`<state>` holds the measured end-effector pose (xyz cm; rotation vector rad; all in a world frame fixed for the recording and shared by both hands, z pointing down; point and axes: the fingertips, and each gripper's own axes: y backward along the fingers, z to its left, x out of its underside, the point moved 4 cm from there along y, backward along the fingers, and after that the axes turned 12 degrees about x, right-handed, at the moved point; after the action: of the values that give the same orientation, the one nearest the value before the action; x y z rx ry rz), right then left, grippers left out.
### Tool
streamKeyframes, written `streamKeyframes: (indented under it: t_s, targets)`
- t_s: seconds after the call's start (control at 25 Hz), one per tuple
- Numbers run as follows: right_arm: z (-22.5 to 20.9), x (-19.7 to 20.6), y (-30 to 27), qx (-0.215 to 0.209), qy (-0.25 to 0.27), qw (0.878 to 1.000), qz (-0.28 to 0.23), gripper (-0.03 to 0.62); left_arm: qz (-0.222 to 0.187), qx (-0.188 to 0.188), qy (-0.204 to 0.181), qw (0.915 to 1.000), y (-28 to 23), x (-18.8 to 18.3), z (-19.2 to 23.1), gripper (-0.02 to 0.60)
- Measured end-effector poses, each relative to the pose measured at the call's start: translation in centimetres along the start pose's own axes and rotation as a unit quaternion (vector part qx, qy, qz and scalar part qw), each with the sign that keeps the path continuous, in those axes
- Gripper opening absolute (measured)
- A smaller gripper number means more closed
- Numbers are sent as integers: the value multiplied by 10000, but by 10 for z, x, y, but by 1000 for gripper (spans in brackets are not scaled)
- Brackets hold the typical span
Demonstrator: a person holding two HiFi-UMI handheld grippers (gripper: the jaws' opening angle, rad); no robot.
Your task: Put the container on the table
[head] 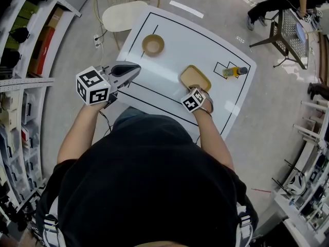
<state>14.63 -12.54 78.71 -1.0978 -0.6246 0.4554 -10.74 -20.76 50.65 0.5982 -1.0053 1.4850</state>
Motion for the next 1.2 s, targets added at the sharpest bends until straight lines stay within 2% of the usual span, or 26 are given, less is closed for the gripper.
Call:
streamKeyframes:
  t_s: [0.4,0.68,1.2]
  targets:
    - [0,-1,0,36,-16,10000,-16,11,0,-20,-8,10000,2,1,-4,8]
    - [1,-5,2,-79,-126,9999,-70,83,2,-13,-34,10000,2,-2,-6,8]
    - [-8,-4,20,-232,-460,9985,-160,124,13,79,-107,9999,-6,-10,-16,8]
